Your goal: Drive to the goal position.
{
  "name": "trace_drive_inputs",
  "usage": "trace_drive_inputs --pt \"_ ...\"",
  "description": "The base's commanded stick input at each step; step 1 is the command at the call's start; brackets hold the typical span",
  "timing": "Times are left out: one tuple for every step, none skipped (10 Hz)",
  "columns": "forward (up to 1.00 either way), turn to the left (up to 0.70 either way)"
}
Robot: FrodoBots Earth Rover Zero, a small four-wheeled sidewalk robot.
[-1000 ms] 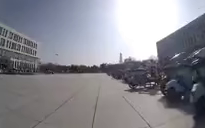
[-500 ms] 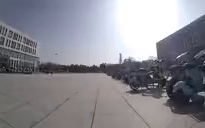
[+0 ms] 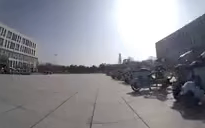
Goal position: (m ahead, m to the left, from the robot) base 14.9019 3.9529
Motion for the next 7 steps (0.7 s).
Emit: trace_drive_inputs --pt "0.5 0.0" --pt "0.5 0.0" --pt "0.5 0.0" --pt "0.5 0.0" --pt "0.5 0.0" --pt "0.5 0.0" --pt "0.5 0.0"
